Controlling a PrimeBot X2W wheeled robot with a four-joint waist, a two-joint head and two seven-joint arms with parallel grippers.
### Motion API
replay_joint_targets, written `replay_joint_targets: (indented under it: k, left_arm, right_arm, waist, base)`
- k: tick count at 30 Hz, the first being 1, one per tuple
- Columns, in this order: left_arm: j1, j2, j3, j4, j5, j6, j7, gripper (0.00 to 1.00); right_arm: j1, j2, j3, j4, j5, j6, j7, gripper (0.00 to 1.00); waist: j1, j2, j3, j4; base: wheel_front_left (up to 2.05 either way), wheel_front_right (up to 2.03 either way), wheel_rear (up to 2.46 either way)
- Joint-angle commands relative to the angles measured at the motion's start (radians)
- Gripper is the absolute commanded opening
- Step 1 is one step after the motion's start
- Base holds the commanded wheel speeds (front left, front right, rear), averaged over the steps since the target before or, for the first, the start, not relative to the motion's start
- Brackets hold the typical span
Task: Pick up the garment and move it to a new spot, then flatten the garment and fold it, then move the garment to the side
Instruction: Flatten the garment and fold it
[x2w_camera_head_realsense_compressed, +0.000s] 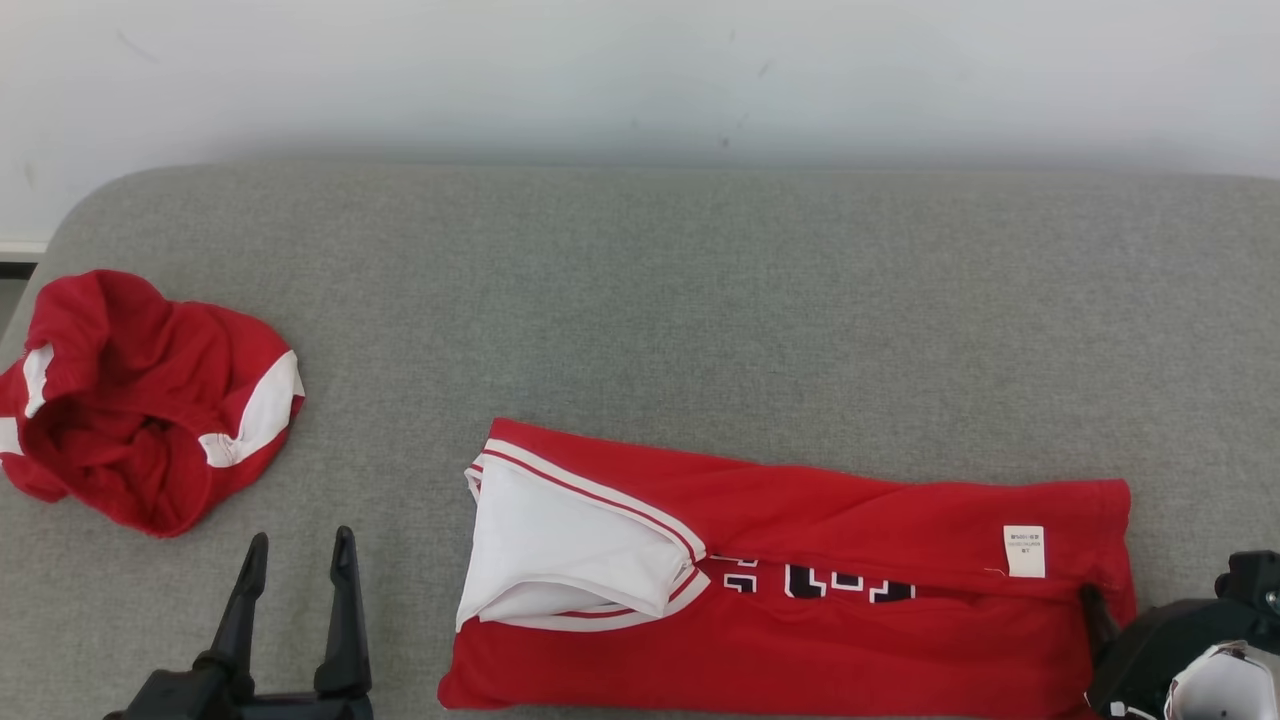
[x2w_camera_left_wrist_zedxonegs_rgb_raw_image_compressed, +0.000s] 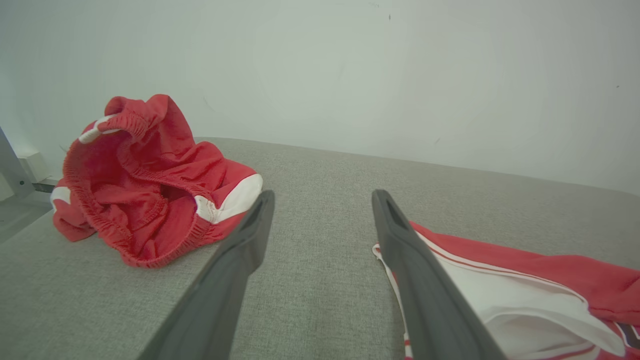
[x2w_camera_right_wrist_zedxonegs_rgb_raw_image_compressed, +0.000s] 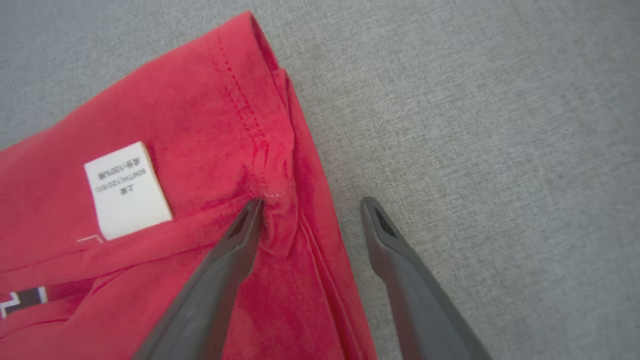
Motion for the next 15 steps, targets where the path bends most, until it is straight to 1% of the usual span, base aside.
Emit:
replay_joint_targets:
  k: [1, 6, 7, 8, 9, 11, 15]
  left_arm:
    - [-0.015, -0.007, 0.005, 0.008, 0.008, -0.007, -0.003, 1.0]
    - [-0.022, -0.019, 0.012, 0.025, 0.016, -0.02, -0.003, 1.0]
    - [-0.023, -0.02, 0.015, 0.026, 0.016, -0.022, -0.003, 1.0]
    - [-0.023, -0.022, 0.018, 0.029, 0.016, -0.024, -0.003, 1.0]
    - [-0.025, -0.023, 0.02, 0.03, 0.017, -0.026, -0.003, 1.0]
    - [-0.03, -0.025, 0.025, 0.032, 0.016, -0.026, -0.003, 1.0]
    - [-0.032, -0.029, 0.03, 0.03, 0.019, -0.03, -0.003, 1.0]
  right_arm:
    - [-0.008, 0.003, 0.006, 0.019, -0.011, -0.003, 0.027, 1.0]
    - [-0.002, 0.007, 0.033, 0.052, -0.017, -0.003, 0.102, 1.0]
    - [0.0, 0.008, 0.041, 0.053, -0.016, -0.003, 0.113, 0.69]
    - [0.001, 0.01, 0.05, 0.05, -0.016, -0.002, 0.121, 0.3]
    - [0.001, 0.01, 0.061, 0.046, -0.012, -0.002, 0.129, 0.0]
    - [0.002, 0.01, 0.079, 0.034, 0.002, -0.002, 0.138, 0.0]
    - [-0.023, 0.006, 0.067, -0.01, 0.007, -0.001, 0.116, 0.0]
  waist:
    - [-0.0001, -0.0001, 0.005, 0.002]
    - [-0.0001, -0.0001, 0.012, 0.008]
    - [-0.0001, -0.0001, 0.014, 0.009]
    - [-0.0001, -0.0001, 0.015, 0.009]
    - [-0.0001, -0.0001, 0.017, 0.008]
    - [-0.0001, -0.0001, 0.02, 0.007]
    - [-0.0001, -0.0001, 0.025, 0.003]
  base:
    - [0.0, 0.0, 0.0]
    - [0.0, 0.0, 0.0]
    - [0.0, 0.0, 0.0]
    - [0.0, 0.0, 0.0]
    - [0.0, 0.0, 0.0]
    - [0.0, 0.0, 0.0]
    - [0.0, 0.0, 0.0]
